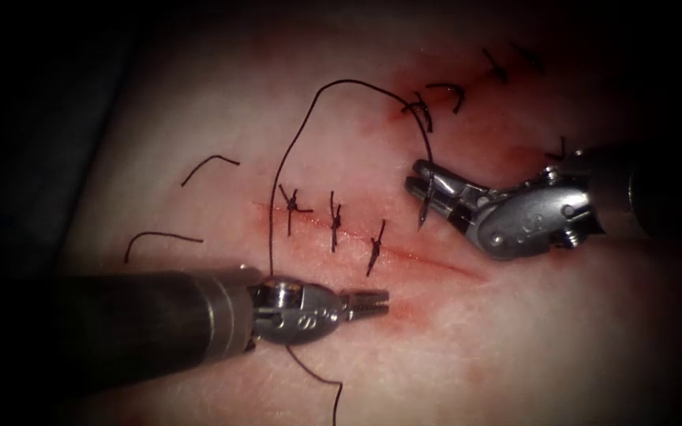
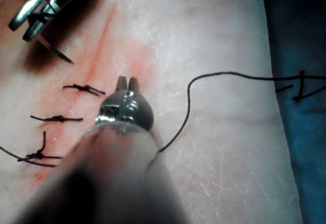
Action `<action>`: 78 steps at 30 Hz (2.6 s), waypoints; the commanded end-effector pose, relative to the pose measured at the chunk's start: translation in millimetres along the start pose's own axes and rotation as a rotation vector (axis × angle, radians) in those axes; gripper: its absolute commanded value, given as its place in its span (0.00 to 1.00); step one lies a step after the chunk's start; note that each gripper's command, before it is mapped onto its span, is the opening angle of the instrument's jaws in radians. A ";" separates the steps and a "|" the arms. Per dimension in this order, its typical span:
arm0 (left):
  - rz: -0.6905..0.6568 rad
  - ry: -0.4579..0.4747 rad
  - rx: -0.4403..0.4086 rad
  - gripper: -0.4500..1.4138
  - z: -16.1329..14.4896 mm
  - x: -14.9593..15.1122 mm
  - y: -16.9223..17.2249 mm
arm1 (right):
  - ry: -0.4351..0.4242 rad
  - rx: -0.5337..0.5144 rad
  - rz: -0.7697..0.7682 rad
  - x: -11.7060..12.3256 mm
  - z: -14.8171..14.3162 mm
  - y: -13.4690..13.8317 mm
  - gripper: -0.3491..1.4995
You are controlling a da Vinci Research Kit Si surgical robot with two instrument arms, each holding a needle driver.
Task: Wound Closure
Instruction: Throw the needle through the skin above the incision.
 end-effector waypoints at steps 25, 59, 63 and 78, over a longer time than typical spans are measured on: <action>-0.006 0.028 0.008 0.13 -3.9 -0.8 0.2 | 0.086 -0.083 -0.310 -0.4 -3.5 -13.1 0.00; -0.012 0.019 0.016 0.08 -3.2 -1.3 0.0 | 0.046 -0.038 -0.261 -2.3 -3.8 -16.5 0.00; -0.012 0.018 0.016 0.08 -3.2 -1.3 0.0 | 0.036 -0.036 -0.234 -2.7 -3.7 -16.5 0.00; -0.015 0.015 0.025 0.08 -1.8 -1.3 -0.3 | 0.040 -0.044 0.000 -1.2 -4.0 -11.3 0.00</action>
